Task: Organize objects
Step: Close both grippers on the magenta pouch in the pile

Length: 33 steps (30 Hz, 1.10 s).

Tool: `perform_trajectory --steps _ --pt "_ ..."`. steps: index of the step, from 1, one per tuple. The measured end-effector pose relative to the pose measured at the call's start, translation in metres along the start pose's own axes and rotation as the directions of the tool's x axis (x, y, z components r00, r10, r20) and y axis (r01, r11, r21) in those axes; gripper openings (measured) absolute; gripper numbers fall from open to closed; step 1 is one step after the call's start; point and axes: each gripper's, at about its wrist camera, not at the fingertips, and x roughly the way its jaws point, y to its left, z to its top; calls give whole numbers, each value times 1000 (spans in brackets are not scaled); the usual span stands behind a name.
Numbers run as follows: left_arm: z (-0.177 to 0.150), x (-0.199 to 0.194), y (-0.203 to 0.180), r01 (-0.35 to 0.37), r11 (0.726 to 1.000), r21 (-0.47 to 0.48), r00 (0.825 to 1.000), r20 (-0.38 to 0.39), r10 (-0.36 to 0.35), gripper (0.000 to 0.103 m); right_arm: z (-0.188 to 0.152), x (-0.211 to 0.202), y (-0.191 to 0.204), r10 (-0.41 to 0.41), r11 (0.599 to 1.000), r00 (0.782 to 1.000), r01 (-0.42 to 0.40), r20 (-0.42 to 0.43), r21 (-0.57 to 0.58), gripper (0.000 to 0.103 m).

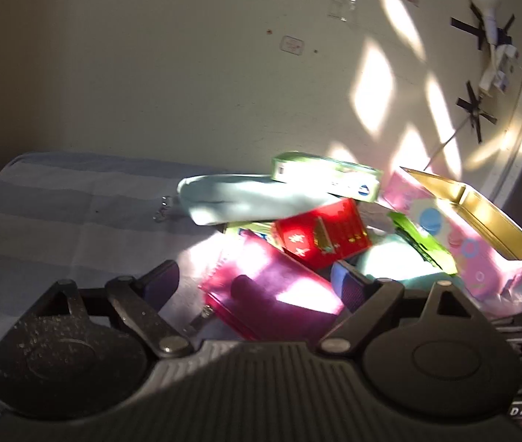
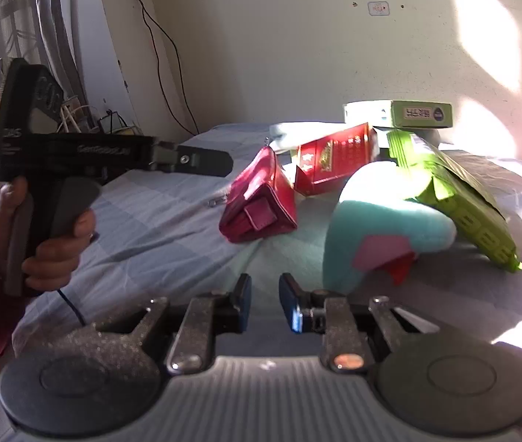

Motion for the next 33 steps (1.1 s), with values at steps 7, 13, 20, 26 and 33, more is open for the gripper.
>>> perform_trajectory --steps 7,13,20,26,33 --pt "11 45 27 141 981 -133 987 -62 -150 89 48 81 26 41 997 999 -42 2 60 24" --pt "-2 47 10 256 960 -114 959 -97 -267 56 41 86 16 34 994 999 -33 -13 105 19" --pt "-38 17 -56 427 903 -54 889 -155 -430 52 11 30 6 27 994 1000 -27 -5 103 16" --pt "-32 6 -61 333 942 33 939 -97 -329 57 2 14 9 10 995 1000 -10 -7 96 19" --pt "4 23 21 171 978 -116 983 -44 -177 75 23 45 19 33 996 999 -34 18 83 23"
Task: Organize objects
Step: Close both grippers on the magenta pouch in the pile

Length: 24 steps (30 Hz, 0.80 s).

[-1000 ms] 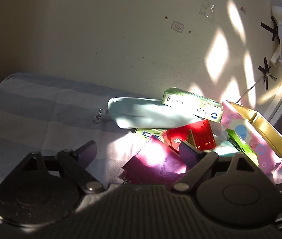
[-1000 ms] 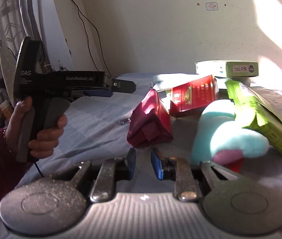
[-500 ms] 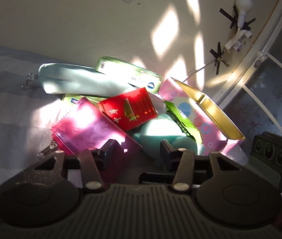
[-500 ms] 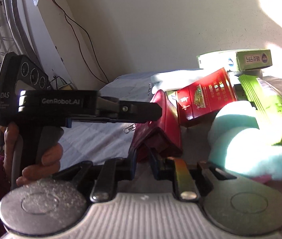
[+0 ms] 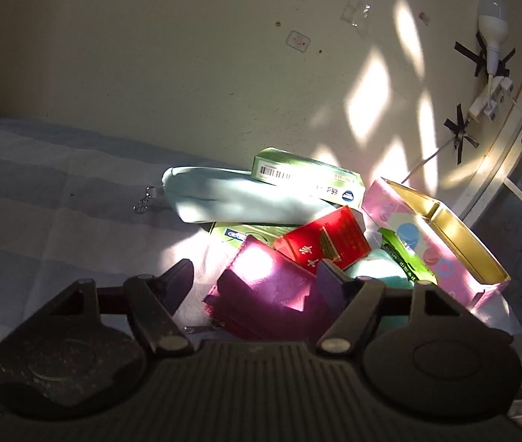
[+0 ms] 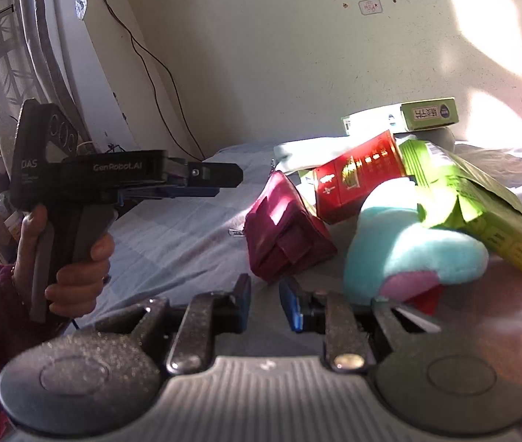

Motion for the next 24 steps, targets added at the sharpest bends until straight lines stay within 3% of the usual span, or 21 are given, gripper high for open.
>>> perform_trajectory --steps 4,9,12,15,19,24 --pt "5 19 14 48 998 -38 999 -21 -49 88 6 16 -1 13 1000 1000 -13 9 9 27" --pt "2 38 24 170 976 -134 983 -42 -177 89 14 19 -3 23 1000 1000 -23 16 17 28" --pt "-2 44 24 174 973 -152 981 -55 -184 90 12 22 -2 18 1000 1000 -18 11 17 29" --pt "-6 41 25 192 965 -181 978 -47 -204 86 10 19 -3 2 1000 1000 -2 19 21 30" --pt "-16 37 16 251 944 -214 959 -75 -272 68 6 6 -7 -17 999 999 15 37 40 30" --pt "-32 31 -11 208 964 -164 970 -95 -225 68 -5 -14 -15 -59 997 996 56 63 61 30"
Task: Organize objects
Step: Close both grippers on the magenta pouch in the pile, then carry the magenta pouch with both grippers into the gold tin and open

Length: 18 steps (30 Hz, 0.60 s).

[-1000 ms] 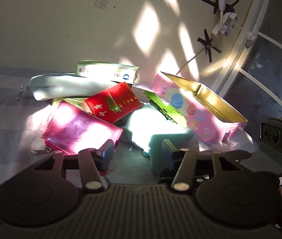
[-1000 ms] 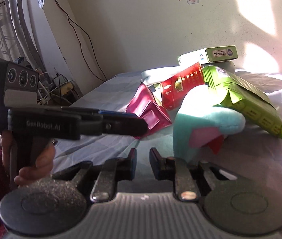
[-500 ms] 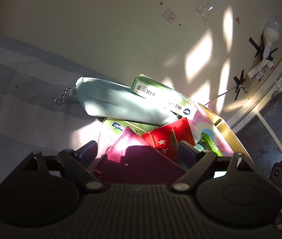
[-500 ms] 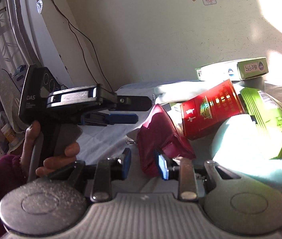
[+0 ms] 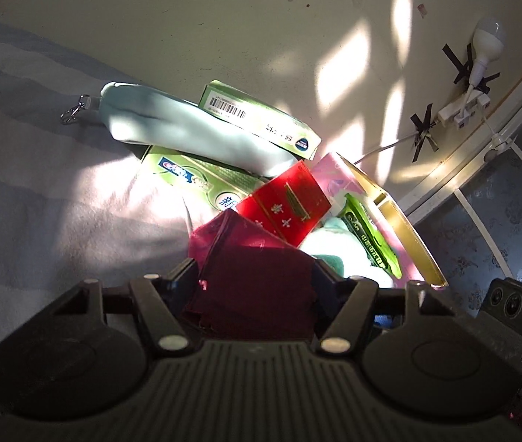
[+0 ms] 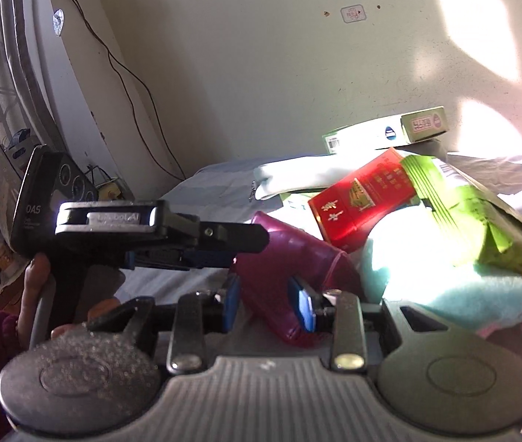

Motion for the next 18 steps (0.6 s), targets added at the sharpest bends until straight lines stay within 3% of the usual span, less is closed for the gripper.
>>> perform_trajectory --steps 7,10,13,16,18 --pt "-22 -9 -17 -8 1000 24 1000 10 8 64 -3 -3 -13 -44 999 999 44 -11 13 33" --pt "-34 -12 -25 -51 997 52 999 12 50 61 -2 7 -3 -69 997 998 68 -14 -40 36" --pt "-41 -19 -25 -74 996 45 997 17 74 52 -3 12 3 -82 994 996 81 -21 -69 38" --pt "-44 -24 -25 -102 995 24 995 20 101 51 -7 17 2 -90 994 995 88 -45 -59 35" --pt "-45 -24 -27 -162 986 31 987 29 161 51 -12 17 -2 -95 993 995 92 -33 -70 35"
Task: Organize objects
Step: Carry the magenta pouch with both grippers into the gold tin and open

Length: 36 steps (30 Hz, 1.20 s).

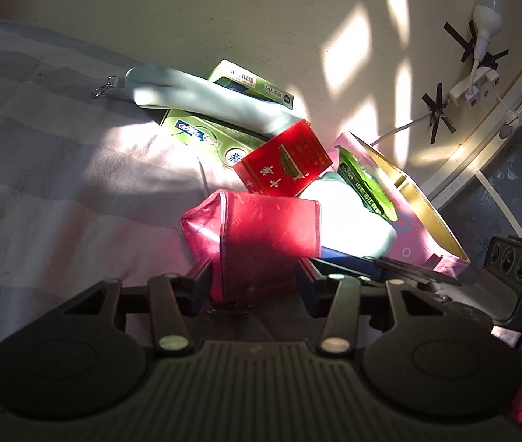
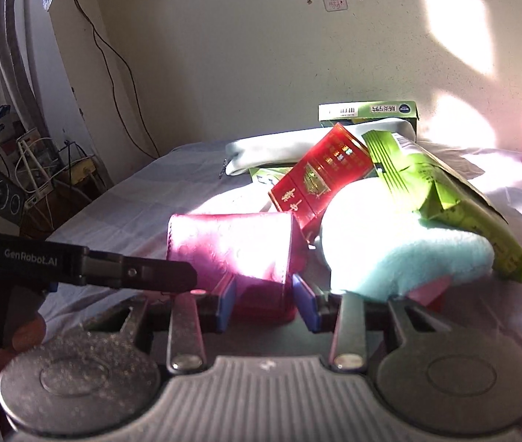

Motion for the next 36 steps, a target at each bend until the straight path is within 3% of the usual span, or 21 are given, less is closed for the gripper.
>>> perform_trajectory --steps 4,6,9,12,15,18,20,25,28,34,36 --pt "-4 -1 -5 -53 999 5 999 8 53 51 1 1 2 15 999 1000 -15 0 -34 34" --pt "-11 -7 -17 -79 996 41 997 10 79 48 -2 -9 5 34 999 999 -34 -10 -26 23" --pt "-31 -25 -45 -85 988 132 996 5 85 48 -13 -42 9 57 997 998 -58 -16 -45 23" --pt "-56 -34 -70 -36 984 173 999 -32 42 48 -37 -85 3 91 995 996 -92 -23 -43 22" --pt "-71 -22 -103 13 970 242 997 -73 4 48 -64 -127 -14 76 997 997 -75 6 -19 22" --pt "-63 0 -147 63 938 340 996 -85 -36 48 -73 -167 -32 -10 1000 996 10 85 4 22" --pt "-50 17 -176 101 910 402 994 -83 -73 48 -66 -193 -51 -87 996 983 85 160 18 22" --pt "-17 78 -254 150 833 533 988 -59 -141 48 -32 -239 -106 -274 960 908 278 317 36 22" --pt "-5 126 -281 173 828 534 985 -92 -146 50 -12 -244 -143 -374 923 863 382 339 47 23" --pt "4 189 -301 168 851 498 984 -135 -115 51 -3 -230 -222 -422 906 868 392 263 159 23" --pt "2 199 -306 166 850 499 984 -145 -107 51 -5 -224 -231 -437 898 864 405 249 171 29"
